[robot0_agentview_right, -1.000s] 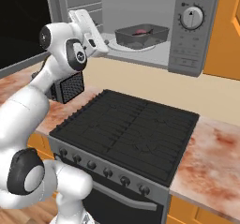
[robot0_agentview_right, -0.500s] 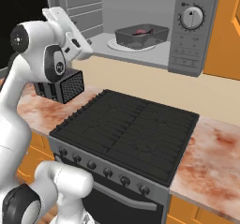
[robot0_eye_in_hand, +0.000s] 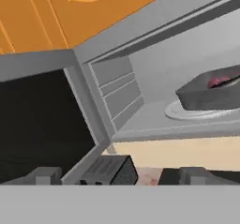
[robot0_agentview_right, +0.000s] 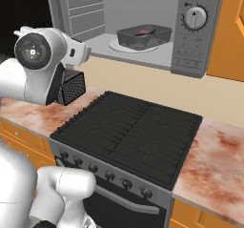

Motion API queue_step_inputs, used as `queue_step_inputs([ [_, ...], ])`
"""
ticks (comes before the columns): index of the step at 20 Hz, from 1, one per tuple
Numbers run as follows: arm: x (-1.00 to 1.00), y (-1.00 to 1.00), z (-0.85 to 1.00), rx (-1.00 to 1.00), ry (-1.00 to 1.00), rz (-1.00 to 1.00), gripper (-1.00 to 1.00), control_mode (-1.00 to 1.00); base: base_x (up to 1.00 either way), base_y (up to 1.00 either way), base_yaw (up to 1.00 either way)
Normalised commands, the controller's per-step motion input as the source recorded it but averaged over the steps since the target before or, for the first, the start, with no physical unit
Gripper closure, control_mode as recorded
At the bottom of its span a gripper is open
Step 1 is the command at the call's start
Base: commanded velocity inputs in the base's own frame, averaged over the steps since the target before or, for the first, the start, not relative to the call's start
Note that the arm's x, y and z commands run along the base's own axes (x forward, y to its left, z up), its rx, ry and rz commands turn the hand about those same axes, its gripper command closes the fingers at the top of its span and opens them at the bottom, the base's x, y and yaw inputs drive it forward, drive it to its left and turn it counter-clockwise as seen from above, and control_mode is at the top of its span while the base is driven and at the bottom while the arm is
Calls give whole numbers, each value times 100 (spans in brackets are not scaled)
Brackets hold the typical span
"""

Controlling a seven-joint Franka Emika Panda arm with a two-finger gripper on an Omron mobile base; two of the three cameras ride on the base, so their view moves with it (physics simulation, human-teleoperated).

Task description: Place the tupperware containing the fish and onion meal in the microwave. Close the microwave door and press the start button to reheat the meal.

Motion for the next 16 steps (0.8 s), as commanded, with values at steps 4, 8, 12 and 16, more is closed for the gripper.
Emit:
queue_step_inputs([
  [4,-86,66,12,-77,14,38,-100,-100,0,0,0],
  [8,-66,79,14,-81,21,25,-100,-100,0,0,0],
  [12,-59,66,1,-70,9,6,-100,-100,0,0,0],
  [16,-64,57,-2,-46,-18,2,-100,-100,0,0,0],
])
